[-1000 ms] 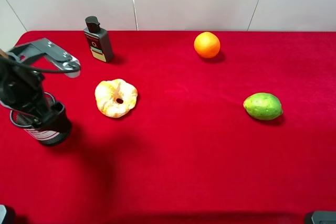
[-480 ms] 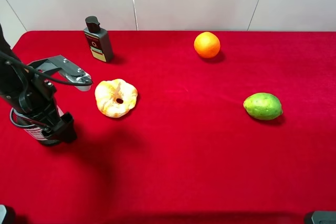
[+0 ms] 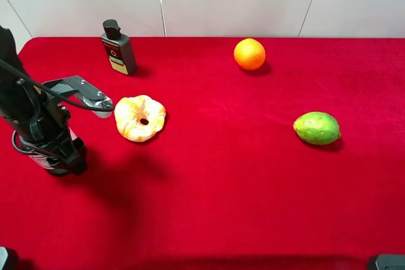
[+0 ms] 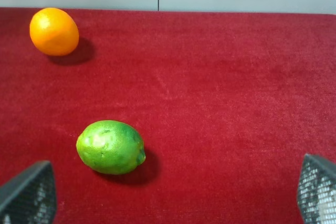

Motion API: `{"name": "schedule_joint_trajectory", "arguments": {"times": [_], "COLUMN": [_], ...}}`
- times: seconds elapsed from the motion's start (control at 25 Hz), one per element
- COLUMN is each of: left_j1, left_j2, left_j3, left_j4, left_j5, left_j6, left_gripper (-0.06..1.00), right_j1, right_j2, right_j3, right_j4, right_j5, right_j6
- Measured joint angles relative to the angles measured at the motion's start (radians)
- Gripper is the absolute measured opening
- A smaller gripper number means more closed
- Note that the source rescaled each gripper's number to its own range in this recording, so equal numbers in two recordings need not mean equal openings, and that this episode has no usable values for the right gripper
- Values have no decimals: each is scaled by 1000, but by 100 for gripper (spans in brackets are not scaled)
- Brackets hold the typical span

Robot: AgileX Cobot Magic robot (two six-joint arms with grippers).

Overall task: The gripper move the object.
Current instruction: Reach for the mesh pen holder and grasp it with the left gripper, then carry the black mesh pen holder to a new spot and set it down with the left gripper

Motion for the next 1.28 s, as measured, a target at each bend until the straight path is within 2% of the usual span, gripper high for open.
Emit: {"name": "schedule_joint_trajectory", "arguments": {"times": [0.12,0.44,1.04,1.28], "left_j1": [0,0,0,0], "left_j2": [1,2,-12,-78], "left_j3": [0,-3,-6,-6], "left_j4": [0,11,21,10], "left_j5": [0,0,5,29], "left_j6": [0,0,-1,-1], "left_gripper": [48,3,1,0], "right_j1": [0,0,0,0], "right_j2": [0,0,0,0], "right_j3": [0,0,0,0], "right_j4": [0,0,0,0], "right_j5": [0,0,0,0], "right_j6": [0,0,0,0]}}
